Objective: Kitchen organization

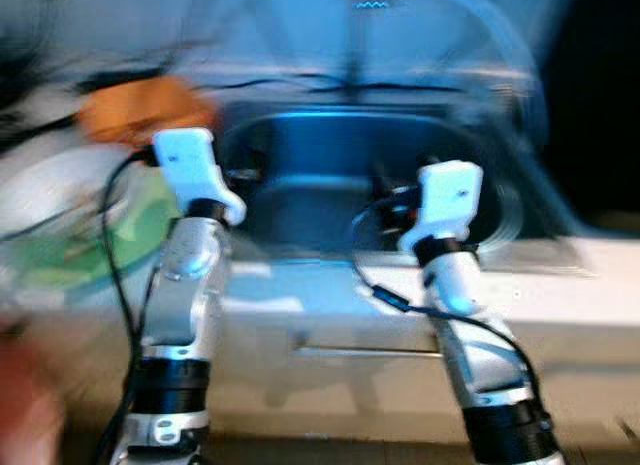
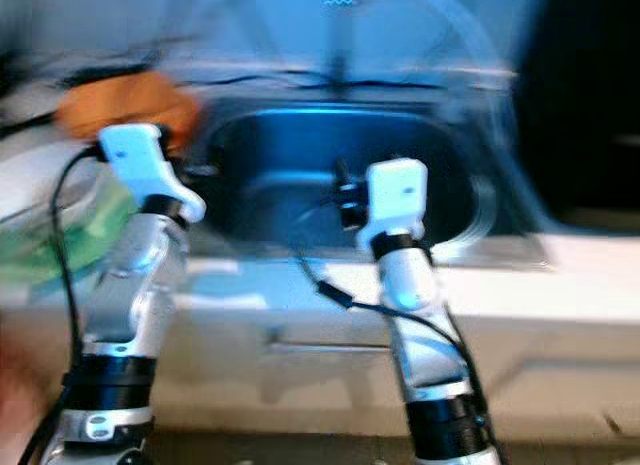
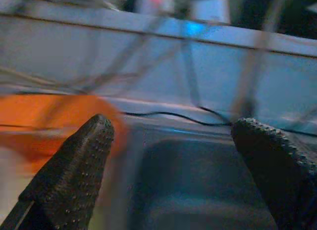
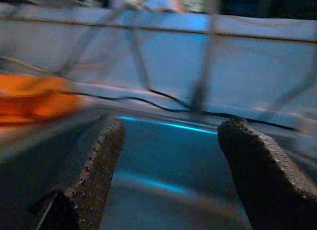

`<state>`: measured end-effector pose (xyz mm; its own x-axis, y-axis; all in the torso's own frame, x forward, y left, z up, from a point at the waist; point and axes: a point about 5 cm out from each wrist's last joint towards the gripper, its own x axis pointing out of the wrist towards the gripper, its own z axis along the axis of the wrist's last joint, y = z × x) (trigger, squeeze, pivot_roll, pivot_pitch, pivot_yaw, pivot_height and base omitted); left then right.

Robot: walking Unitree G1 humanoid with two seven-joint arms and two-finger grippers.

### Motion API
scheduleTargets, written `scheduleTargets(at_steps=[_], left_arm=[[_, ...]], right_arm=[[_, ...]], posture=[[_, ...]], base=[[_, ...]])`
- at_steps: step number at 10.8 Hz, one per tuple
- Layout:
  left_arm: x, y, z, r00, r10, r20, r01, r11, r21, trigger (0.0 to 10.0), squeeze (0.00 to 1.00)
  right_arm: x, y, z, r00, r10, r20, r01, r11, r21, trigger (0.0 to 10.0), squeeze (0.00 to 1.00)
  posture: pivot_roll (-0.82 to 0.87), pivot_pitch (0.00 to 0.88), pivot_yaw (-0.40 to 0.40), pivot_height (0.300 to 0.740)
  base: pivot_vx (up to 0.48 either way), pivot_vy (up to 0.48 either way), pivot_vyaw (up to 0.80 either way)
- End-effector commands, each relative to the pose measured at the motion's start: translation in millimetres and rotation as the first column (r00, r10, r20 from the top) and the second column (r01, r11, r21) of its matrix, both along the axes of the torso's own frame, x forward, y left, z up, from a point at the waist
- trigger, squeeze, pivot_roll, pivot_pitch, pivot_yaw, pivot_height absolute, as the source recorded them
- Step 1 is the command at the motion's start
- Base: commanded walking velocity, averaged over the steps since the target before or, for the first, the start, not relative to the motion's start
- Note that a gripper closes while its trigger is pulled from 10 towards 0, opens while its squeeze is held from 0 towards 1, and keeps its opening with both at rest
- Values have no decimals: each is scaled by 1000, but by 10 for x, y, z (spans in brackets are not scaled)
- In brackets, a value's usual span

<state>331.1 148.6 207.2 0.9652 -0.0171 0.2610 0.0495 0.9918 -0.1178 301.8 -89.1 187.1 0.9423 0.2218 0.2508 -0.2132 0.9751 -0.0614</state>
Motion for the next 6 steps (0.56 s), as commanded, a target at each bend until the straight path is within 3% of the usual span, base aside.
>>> scheduleTargets(at_steps=[1,4,6], left_arm=[[-13,-9,0,1000,7,0,-7,1000,5,10000,0],[-26,-71,-63,999,-38,-24,38,999,0,10000,0],[-89,-111,-36,996,-83,18,82,995,59,10000,0]], right_arm=[[3,-13,52,1000,-2,21,2,1000,0,10000,0],[3,-21,40,1000,-7,16,7,1000,-3,10000,0],[3,-23,32,1000,-7,11,7,1000,-4,10000,0]], posture=[[-22,21,27,740],[-23,24,21,740],[-15,25,15,740]], base=[[0,0,0],[0,0,0],[0,0,0]])
